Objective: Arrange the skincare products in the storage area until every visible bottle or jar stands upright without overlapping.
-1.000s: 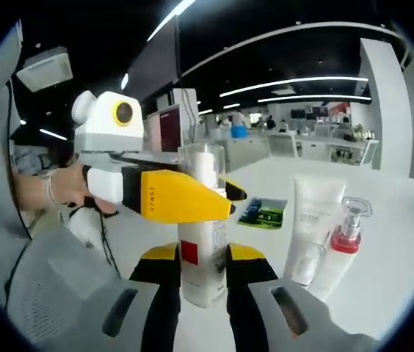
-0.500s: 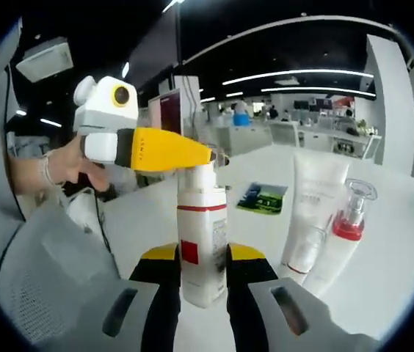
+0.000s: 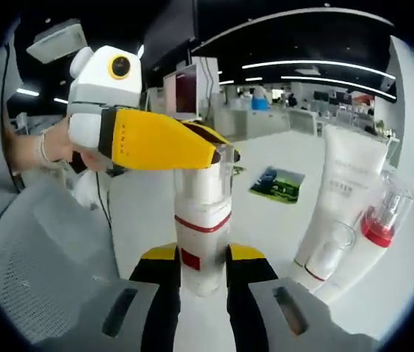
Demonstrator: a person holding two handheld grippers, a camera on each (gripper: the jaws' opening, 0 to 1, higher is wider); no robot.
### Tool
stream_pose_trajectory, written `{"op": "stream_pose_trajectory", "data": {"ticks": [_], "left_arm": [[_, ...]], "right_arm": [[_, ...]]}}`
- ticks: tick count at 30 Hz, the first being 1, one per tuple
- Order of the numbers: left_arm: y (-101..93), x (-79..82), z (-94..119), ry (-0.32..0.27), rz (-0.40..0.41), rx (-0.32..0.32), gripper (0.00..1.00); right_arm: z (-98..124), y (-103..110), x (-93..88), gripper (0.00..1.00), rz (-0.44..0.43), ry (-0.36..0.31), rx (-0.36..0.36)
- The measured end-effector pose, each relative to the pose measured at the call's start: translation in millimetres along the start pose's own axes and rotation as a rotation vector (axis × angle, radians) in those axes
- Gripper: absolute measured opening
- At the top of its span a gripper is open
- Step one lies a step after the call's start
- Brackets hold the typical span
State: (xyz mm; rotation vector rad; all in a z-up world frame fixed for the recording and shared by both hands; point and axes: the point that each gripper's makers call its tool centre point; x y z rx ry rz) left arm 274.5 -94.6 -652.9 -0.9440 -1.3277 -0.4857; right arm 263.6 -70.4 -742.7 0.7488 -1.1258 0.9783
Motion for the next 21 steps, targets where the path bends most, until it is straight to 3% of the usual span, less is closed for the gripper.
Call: {"op": "stream_pose_trajectory", "data": {"ticks": [9,14,21], "left_arm": [[1.8,-16.7,0.7,0.05,-0.023,0.002,0.14],[14.8,-26.8,7.6,0.071,-0.005,0.013,0.14],[18.9,-37.2,9.4,0.078,0.054,0.028,0.1]], "right_arm": [[-8.7,-2.1,-18.7,0.22,0.095,0.081,0.054],[-15.0,-1.1,-31.0,0.22,0.107,0.092,0.062],[-19.0,0.0,-42.2,0.22,0.12,0.115,0.066]]}}
Point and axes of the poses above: the point that each gripper's makers call its tool centre point, and the gripper's own axes: z roughly backward along the fingers, y roughly to its left, x roughly out of its top, and after that the axes turned 11 degrees about -y, right-handed
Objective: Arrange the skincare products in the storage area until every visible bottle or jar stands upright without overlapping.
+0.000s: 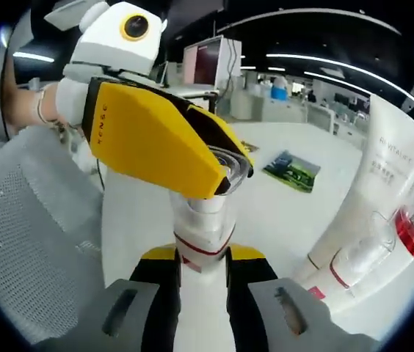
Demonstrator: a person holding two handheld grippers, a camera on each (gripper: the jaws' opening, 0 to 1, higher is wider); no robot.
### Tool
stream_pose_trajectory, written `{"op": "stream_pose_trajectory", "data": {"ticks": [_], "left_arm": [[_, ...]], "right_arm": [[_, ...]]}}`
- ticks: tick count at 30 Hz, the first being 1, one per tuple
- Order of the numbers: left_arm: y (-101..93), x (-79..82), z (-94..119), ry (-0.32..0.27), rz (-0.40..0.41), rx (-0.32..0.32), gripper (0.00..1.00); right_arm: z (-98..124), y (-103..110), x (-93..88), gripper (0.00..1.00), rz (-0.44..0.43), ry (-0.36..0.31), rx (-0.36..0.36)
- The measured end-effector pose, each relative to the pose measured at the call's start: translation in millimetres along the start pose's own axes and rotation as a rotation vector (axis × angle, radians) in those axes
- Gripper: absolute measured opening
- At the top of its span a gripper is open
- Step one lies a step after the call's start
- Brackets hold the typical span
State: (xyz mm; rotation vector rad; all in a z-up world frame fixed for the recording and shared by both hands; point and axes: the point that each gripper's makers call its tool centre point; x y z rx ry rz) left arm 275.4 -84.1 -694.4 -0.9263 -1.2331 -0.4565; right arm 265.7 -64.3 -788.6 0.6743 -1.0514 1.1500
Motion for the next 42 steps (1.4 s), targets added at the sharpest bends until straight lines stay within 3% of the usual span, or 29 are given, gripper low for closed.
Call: {"op": "stream_pose_trajectory", "data": {"ticks": [3,21,42], "left_arm": [[4.3,4.0,-2.5,-0.024,-0.015,0.03,0.0],[1.4,-4.7,-4.7,-0.007,-0.035,0.024,0.04],[4.4,-0.2,1.0,-0.014,-0.045,0.037,0.1]], "right_arm": [[-0.2,2.1,-2.6,0.22,0.013,0.012,0.007],[-4.4,4.1,-7.5,0.23,0.007,0.012,0.008],[6.3,1.5,-5.1,0.28,0.004,0.025,0.001]]}}
Point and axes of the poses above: the point that each gripper's makers call its tool centre point, and the gripper's own axes: z roughly backward along the fingers, y roughly to its left, x roughly out of its top, and after that the axes turned 11 degrees about -y, right-handed
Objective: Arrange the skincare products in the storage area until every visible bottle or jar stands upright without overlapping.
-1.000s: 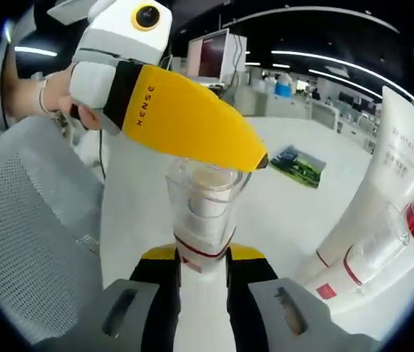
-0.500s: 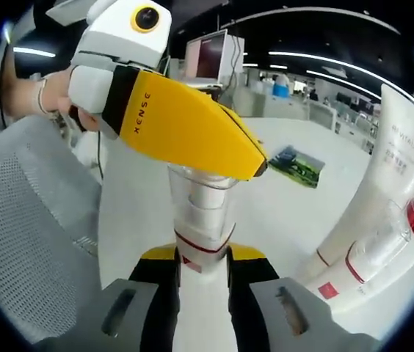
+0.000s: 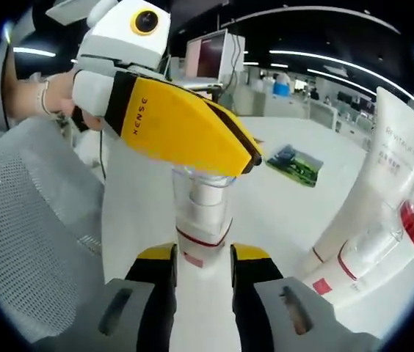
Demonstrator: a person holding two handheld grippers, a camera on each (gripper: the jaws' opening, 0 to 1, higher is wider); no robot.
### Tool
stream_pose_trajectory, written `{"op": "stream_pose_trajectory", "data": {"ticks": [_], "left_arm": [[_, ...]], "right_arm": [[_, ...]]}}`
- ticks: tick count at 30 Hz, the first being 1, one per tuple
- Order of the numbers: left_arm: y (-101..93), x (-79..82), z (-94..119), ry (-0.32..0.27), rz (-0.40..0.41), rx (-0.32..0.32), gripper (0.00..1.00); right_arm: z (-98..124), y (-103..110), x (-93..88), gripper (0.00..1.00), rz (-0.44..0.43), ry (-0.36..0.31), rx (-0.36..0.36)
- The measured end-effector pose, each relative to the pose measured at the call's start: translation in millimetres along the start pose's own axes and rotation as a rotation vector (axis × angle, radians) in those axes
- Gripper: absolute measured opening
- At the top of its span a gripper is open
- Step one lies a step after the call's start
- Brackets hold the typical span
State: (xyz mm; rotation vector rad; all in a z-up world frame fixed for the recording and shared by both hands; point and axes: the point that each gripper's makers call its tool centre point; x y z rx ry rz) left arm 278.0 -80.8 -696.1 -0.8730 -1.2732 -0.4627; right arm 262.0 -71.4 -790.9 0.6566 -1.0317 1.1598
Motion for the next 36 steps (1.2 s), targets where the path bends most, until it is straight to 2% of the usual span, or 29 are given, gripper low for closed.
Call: {"op": "stream_pose_trajectory", "data": {"ticks": [6,10,12,15,18,23,26,28,32,34,36], "left_arm": [[8.1,11.0,11.0,-0.007,-0.015,0.017,0.11],[13.9,11.4,26.0,0.026,-0.065,0.032,0.12],[16.0,1.8,35.5,0.086,-0.093,0.027,0.12],[21.0,-9.3,44.8,0.147,-0.163,0.037,0.14],[16.6,-23.3,47.6,0.202,-0.138,0.024,0.16],[9.9,-45.7,46.4,0.296,-0.166,0.005,0.21],[-7.3,-55.0,46.9,0.364,-0.152,-0.057,0.2],[-12.0,-64.5,49.5,0.415,-0.131,-0.105,0.21],[-15.5,-68.0,38.6,0.412,-0.138,-0.091,0.25],[-17.6,-65.4,32.5,0.389,-0.068,-0.078,0.27],[-17.6,-65.3,30.2,0.39,-0.069,-0.082,0.28]], "right_arm": [[12.6,-1.4,5.0,0.28,0.005,0.001,-0.003],[22.4,-2.3,7.1,0.27,-0.001,-0.002,-0.004],[25.9,-1.6,5.4,0.26,-0.001,0.008,-0.006],[27.7,-1.8,2.5,0.26,-0.004,0.018,-0.008],[27.6,-1.6,2.3,0.25,0.004,0.026,-0.008],[24.4,0.4,6.6,0.25,0.017,0.022,0.007],[23.2,-0.7,6.9,0.25,0.026,0.023,0.007],[21.8,-1.0,7.1,0.25,0.028,0.021,0.013],[21.6,-1.5,7.1,0.24,0.038,0.024,0.02],[21.5,-1.7,7.4,0.23,0.04,0.022,0.02],[21.2,-1.2,7.4,0.23,0.04,0.021,0.023]]}}
Point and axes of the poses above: the point that each gripper's makers call its tool centre point, and the gripper's own axes: z roughly backward along the fingers, y roughly to its left, x roughly out of its top, and after that the axes turned 11 degrees about -y, right-handed
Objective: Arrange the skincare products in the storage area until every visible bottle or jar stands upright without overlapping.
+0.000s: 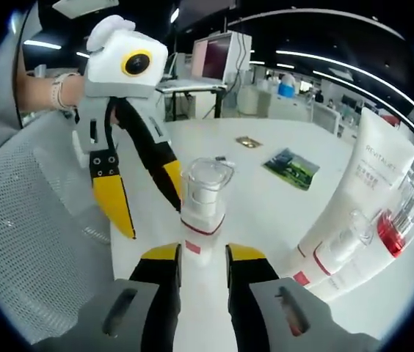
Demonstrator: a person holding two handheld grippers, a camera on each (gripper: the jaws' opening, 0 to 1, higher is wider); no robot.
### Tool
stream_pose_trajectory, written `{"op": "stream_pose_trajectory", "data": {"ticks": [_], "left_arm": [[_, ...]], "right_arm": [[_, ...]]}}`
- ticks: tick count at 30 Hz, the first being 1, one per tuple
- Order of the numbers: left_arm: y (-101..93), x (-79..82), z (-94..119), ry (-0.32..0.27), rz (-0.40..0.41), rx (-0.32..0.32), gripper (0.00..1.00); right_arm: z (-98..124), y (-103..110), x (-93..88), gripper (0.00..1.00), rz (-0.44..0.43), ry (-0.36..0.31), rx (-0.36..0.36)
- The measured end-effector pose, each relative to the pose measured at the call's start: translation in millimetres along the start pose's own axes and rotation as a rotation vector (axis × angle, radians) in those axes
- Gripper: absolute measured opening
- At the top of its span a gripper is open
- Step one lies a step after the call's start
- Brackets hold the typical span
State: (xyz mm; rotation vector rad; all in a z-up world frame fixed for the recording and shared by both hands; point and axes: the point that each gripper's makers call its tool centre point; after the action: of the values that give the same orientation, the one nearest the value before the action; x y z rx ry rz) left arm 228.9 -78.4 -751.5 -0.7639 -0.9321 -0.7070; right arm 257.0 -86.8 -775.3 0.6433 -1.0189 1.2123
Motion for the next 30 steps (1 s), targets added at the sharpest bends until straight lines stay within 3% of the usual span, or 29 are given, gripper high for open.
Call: {"op": "stream_pose_trajectory", "data": {"ticks": [3,5,8,19,30], "left_arm": [[-3.6,0.2,-2.8,0.004,-0.007,-0.023,0.35],[-4.7,3.1,-5.2,-0.013,0.032,-0.024,0.39],[-7.1,3.0,-8.9,-0.007,0.016,-0.028,0.39],[-3.8,-2.1,-20.7,0.038,0.018,0.017,0.64],[4.3,-2.4,-27.5,0.067,-0.053,0.043,0.46]], "right_arm": [[-0.3,0.6,-0.2,0.23,0.003,0.0,0.002],[-0.5,1.1,0.2,0.23,0.002,-0.003,0.002],[-0.8,1.3,0.2,0.22,0.001,-0.004,0.001],[0.3,0.9,0.3,0.21,-0.001,-0.006,-0.008],[2.0,0.2,1.4,0.2,-0.001,-0.012,-0.01]]}}
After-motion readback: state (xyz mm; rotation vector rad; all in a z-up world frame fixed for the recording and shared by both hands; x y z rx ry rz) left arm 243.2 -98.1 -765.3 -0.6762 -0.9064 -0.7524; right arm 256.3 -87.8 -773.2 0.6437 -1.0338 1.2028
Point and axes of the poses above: the point that each gripper's makers call its tool centre point, and the gripper's own axes: z roughly backward along the fingers, y roughly to its left, x roughly out of its top, and after that the axes turned 11 degrees about -y, right-handed
